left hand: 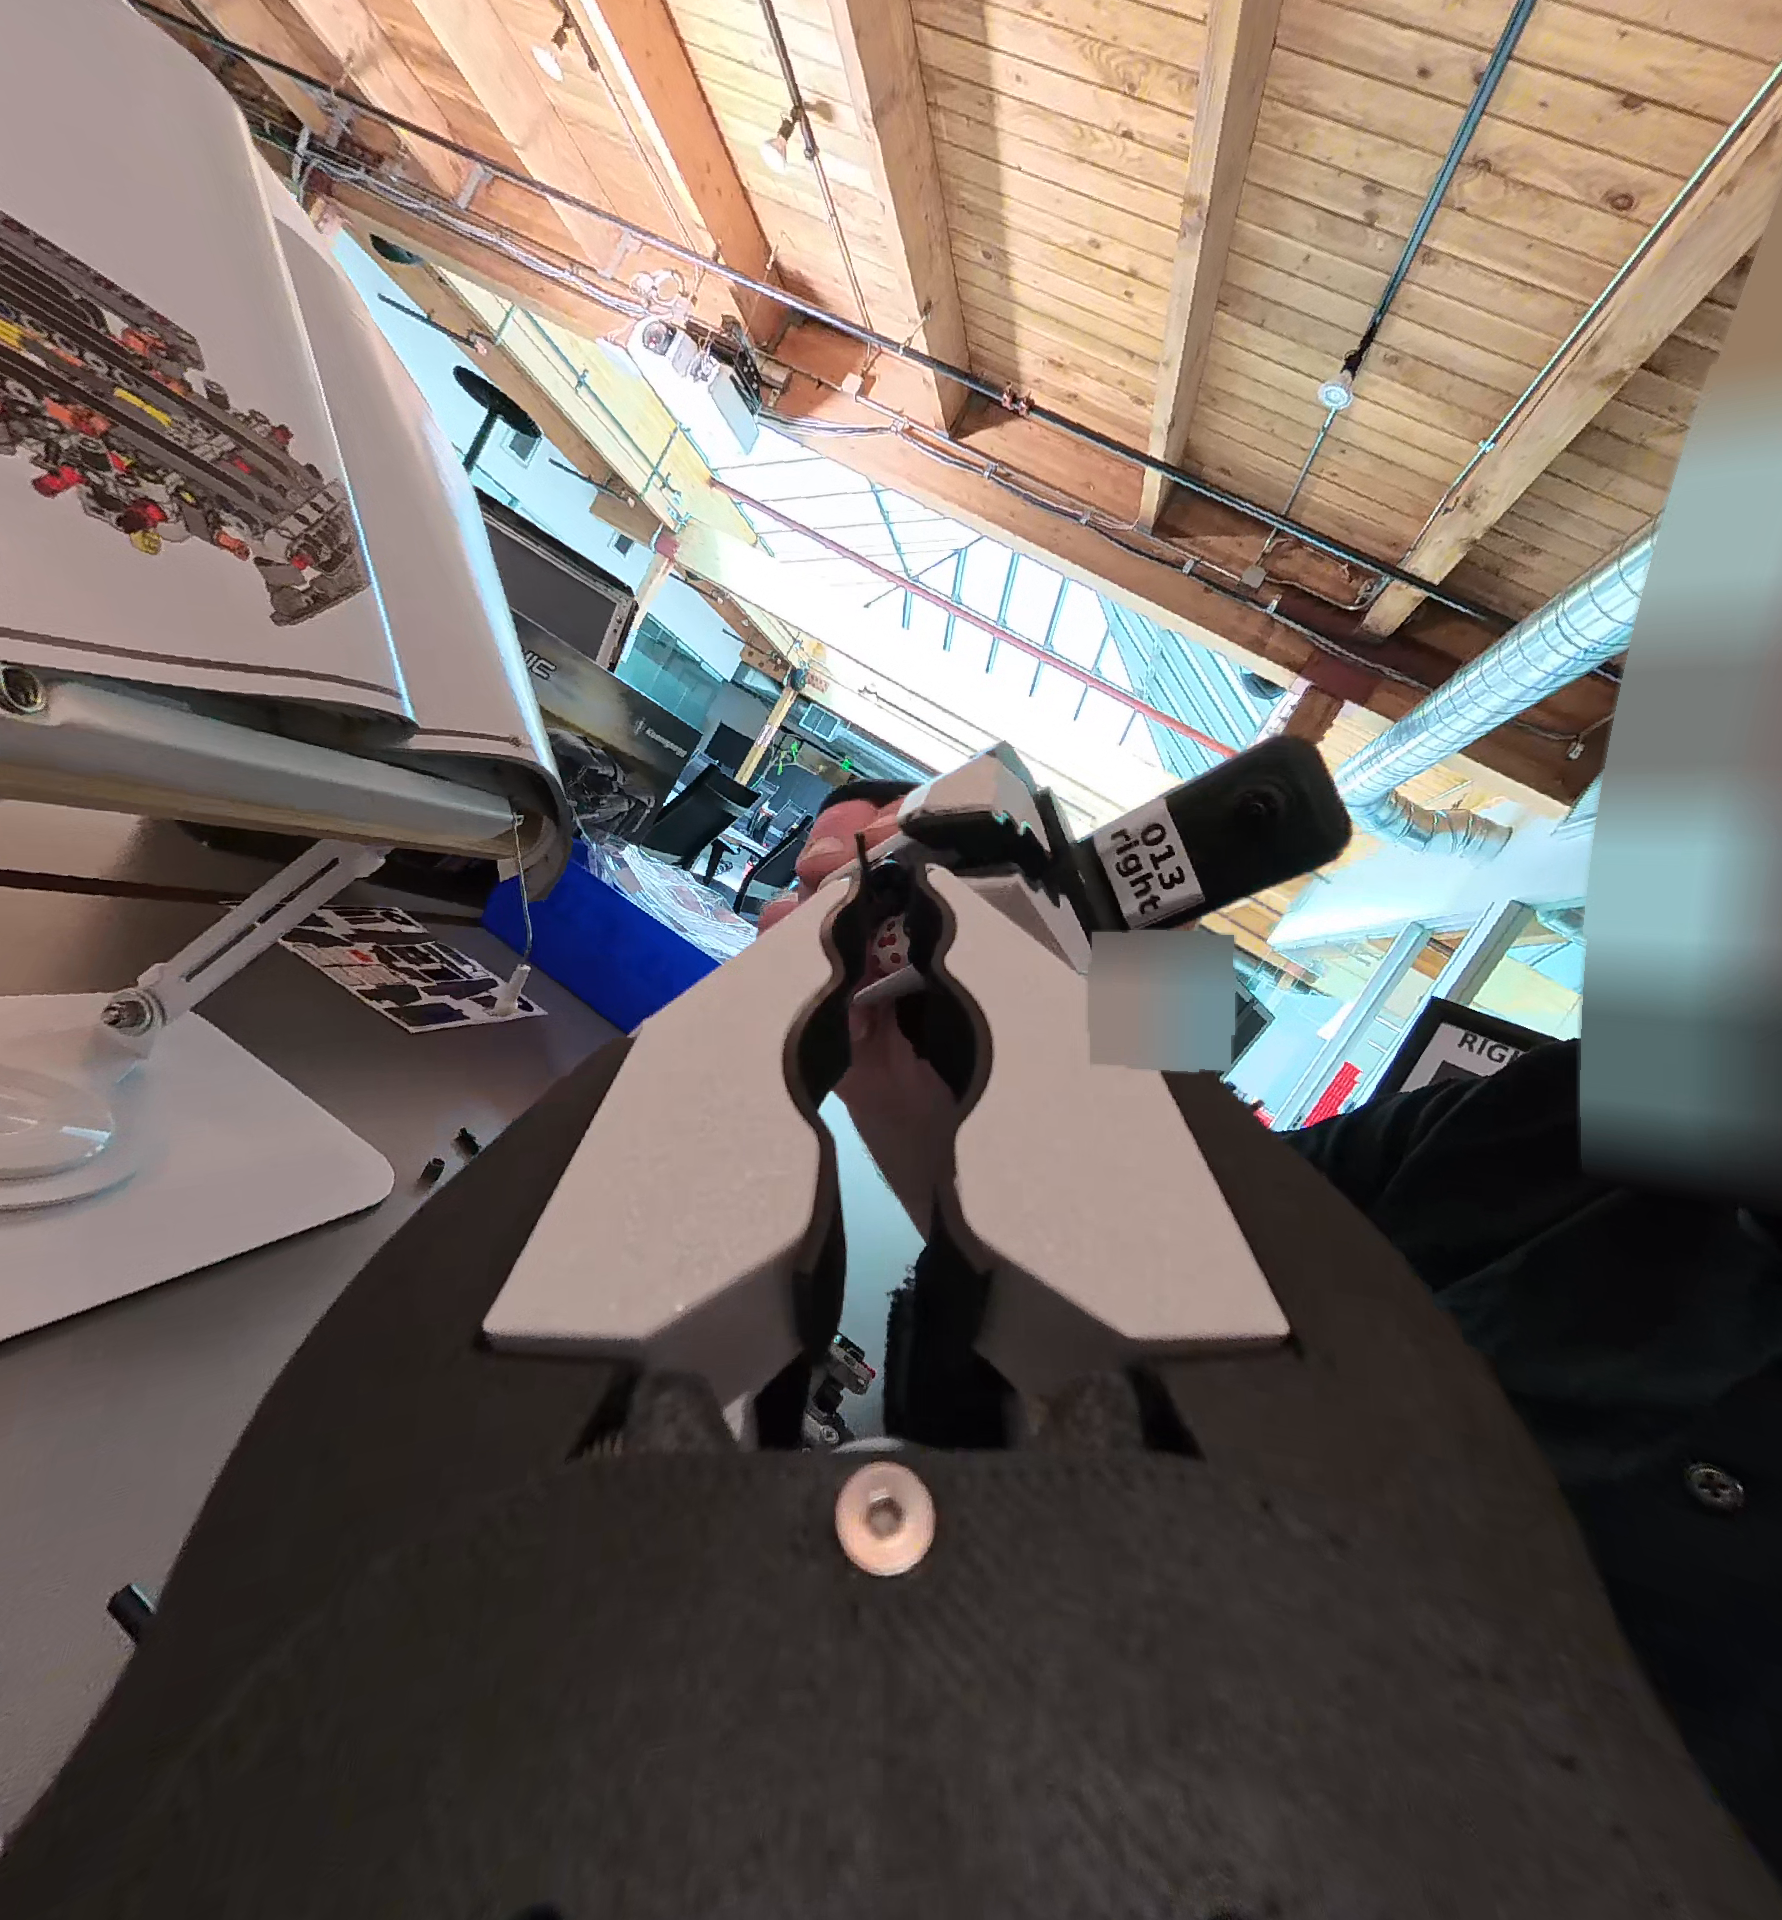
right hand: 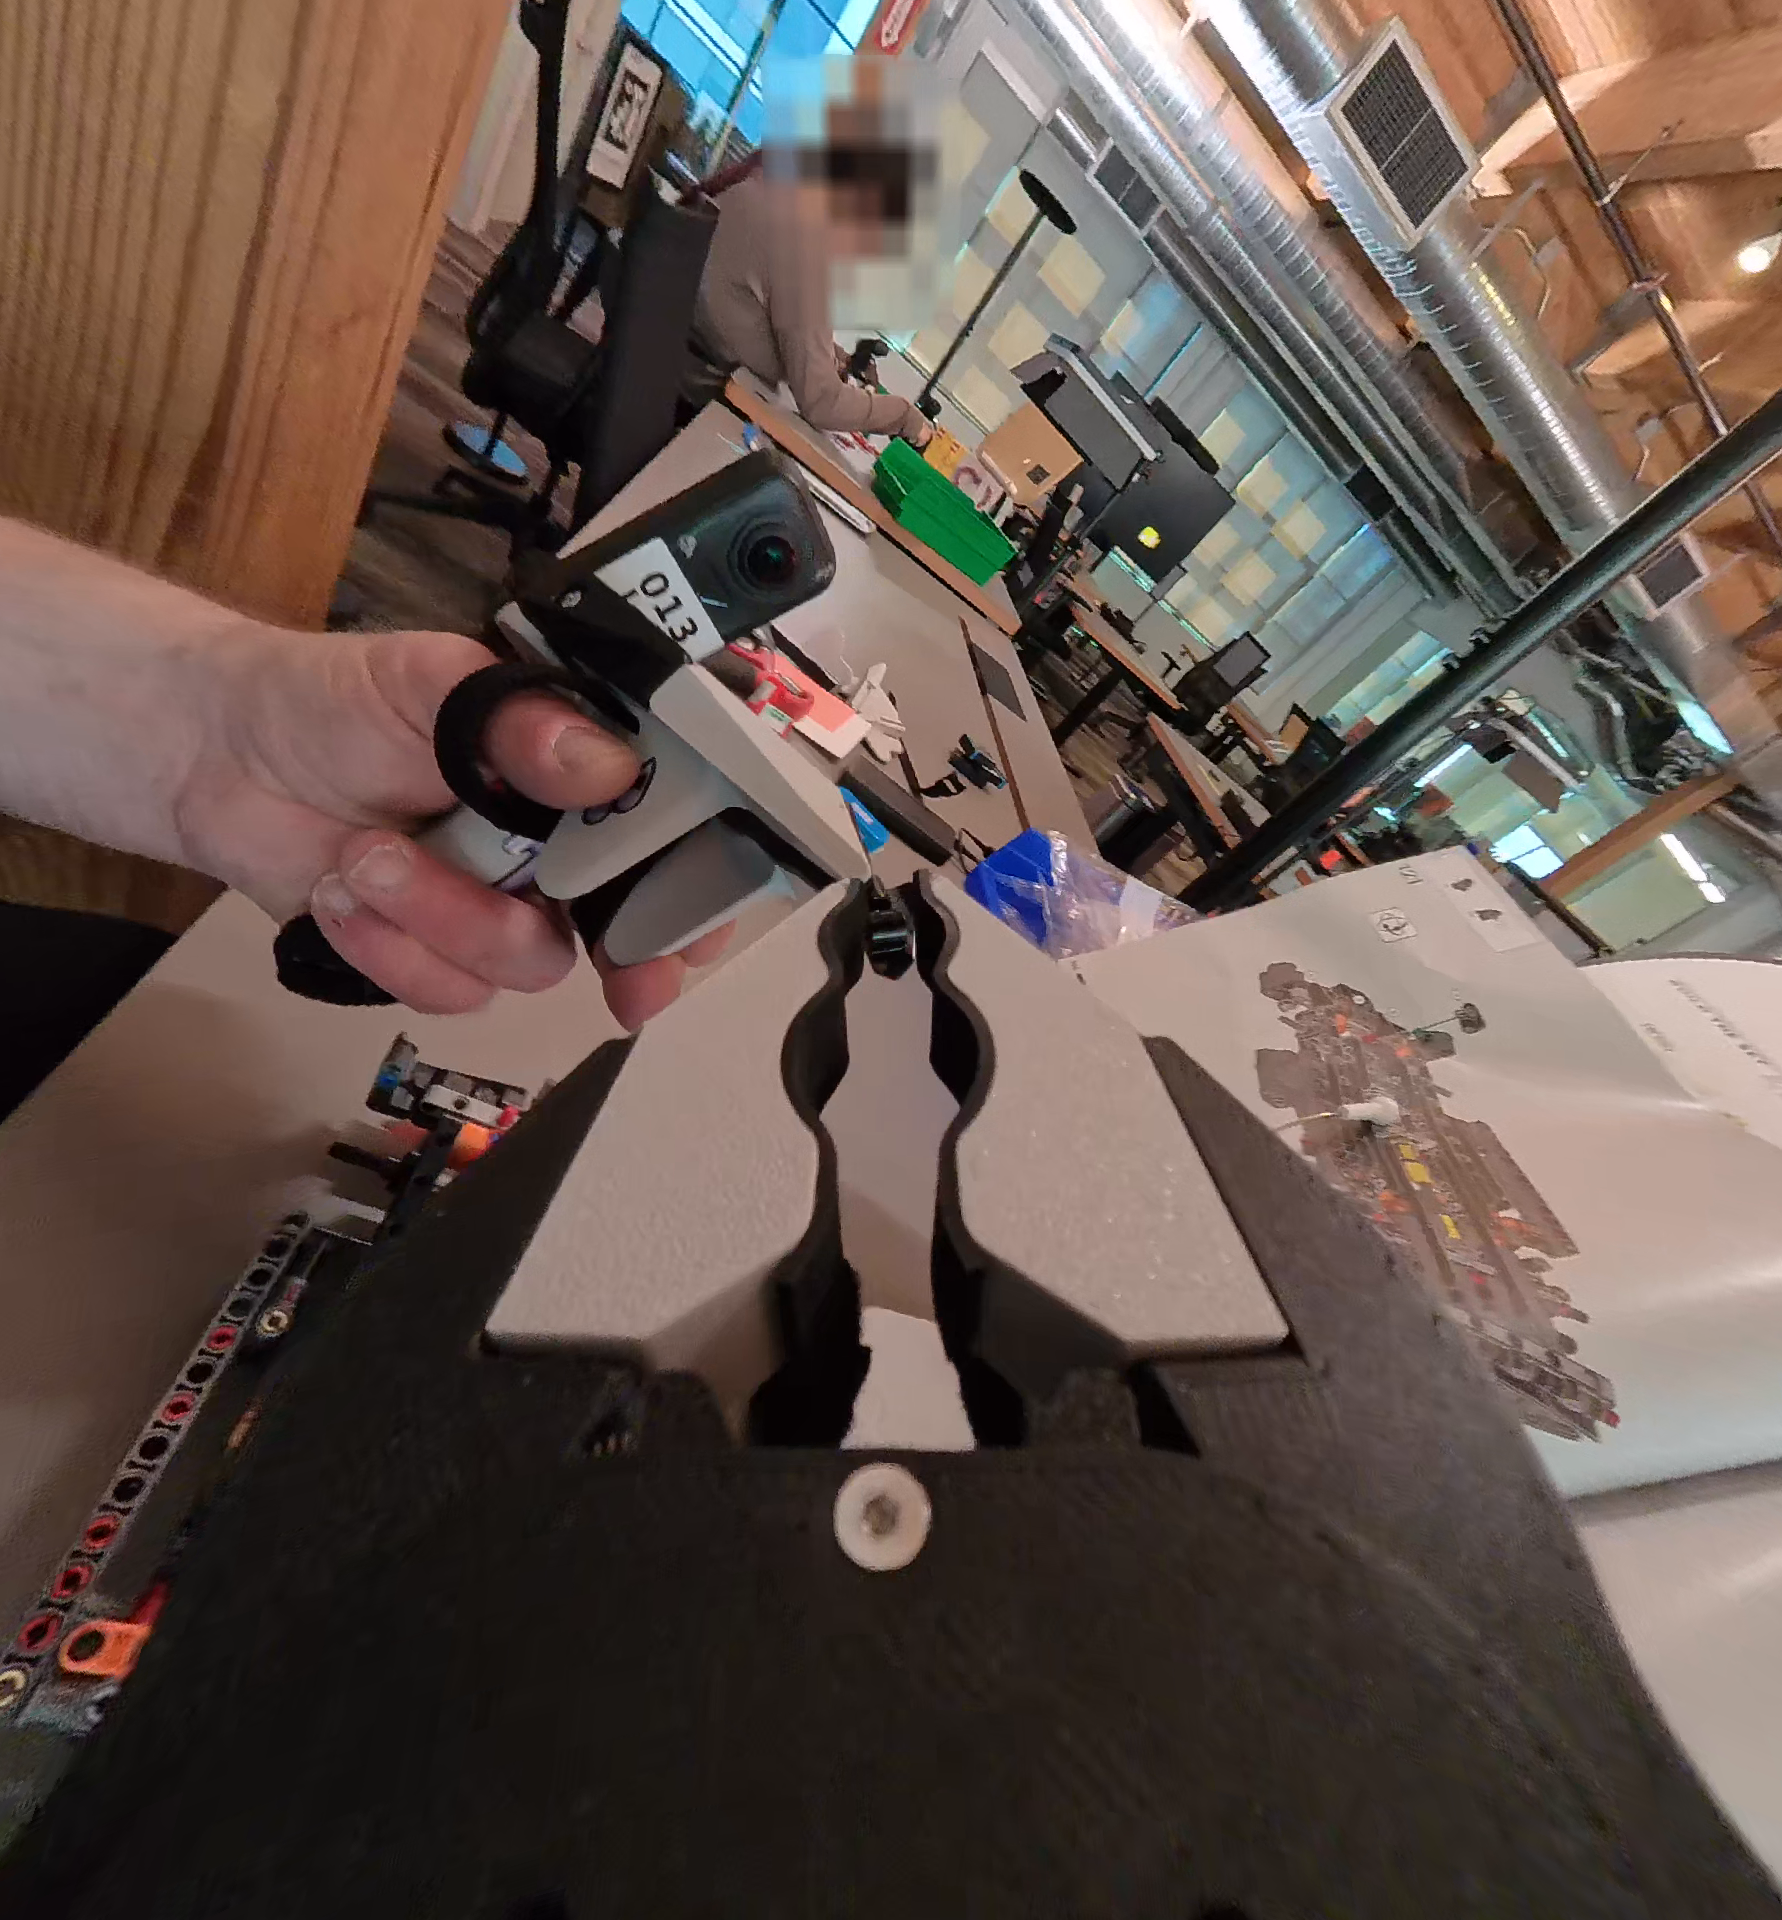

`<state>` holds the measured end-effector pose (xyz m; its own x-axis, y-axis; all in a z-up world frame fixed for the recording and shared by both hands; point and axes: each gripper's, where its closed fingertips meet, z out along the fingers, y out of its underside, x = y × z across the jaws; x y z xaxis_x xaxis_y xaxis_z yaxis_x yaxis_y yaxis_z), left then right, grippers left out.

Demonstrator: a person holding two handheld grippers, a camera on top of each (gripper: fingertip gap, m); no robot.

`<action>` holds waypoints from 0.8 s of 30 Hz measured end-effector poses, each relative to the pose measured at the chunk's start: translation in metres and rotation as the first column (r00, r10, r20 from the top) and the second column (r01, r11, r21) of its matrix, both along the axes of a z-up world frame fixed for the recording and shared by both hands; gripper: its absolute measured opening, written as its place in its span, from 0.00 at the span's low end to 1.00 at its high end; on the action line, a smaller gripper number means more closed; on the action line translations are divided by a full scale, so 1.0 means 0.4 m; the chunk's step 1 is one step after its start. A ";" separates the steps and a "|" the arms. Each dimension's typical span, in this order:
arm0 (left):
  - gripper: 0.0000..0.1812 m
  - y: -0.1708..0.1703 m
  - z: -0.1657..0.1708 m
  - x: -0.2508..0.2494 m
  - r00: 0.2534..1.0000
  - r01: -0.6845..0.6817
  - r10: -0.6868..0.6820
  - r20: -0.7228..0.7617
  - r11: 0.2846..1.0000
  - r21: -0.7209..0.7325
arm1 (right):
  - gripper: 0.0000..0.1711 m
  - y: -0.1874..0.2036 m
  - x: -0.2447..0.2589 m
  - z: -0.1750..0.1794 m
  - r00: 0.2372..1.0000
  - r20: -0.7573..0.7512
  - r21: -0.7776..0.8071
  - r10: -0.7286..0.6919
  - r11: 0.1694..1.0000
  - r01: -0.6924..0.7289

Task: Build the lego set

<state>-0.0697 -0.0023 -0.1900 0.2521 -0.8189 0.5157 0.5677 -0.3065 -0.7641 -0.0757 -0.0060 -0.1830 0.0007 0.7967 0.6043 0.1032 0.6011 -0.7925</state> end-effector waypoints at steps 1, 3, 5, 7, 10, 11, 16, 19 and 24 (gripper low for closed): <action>0.03 0.000 0.000 -0.001 1.000 0.002 -0.002 0.005 1.000 0.002 | 0.04 0.000 0.000 0.000 1.000 -0.002 -0.020 0.010 1.000 -0.010; 0.03 0.000 0.003 -0.006 1.000 -0.003 0.003 0.015 1.000 0.012 | 0.06 0.006 0.005 0.005 1.000 -0.008 -0.056 0.019 0.998 -0.019; 0.03 -0.001 0.006 -0.011 1.000 -0.005 0.004 0.014 1.000 0.021 | 0.06 0.012 0.015 0.013 0.999 -0.011 -0.126 0.043 0.991 -0.045; 0.03 -0.002 0.009 -0.013 1.000 -0.003 0.003 -0.001 0.999 0.036 | 0.06 0.022 0.023 0.017 0.997 -0.003 -0.237 0.078 0.968 -0.077; 0.02 -0.006 0.010 -0.009 0.999 0.008 -0.005 -0.049 0.998 0.061 | 0.07 0.025 0.025 0.011 0.987 0.034 -0.422 0.156 0.897 -0.128; 0.03 -0.007 0.010 -0.006 0.997 0.007 -0.001 -0.073 0.997 0.072 | 0.06 0.023 0.025 0.009 0.982 0.040 -0.471 0.183 0.871 -0.143; 0.03 -0.017 0.010 0.009 0.981 -0.007 0.037 -0.191 0.987 0.158 | 0.08 0.002 0.025 0.005 0.956 0.046 -0.615 0.289 0.762 -0.200; 0.03 -0.027 0.008 0.021 0.963 0.004 0.051 -0.263 0.979 0.205 | 0.07 0.001 0.026 0.010 0.947 0.032 -0.670 0.320 0.710 -0.217; 0.03 -0.037 0.010 0.030 0.944 0.021 0.062 -0.324 0.969 0.247 | 0.07 -0.009 0.028 0.007 0.922 0.033 -0.750 0.386 0.620 -0.233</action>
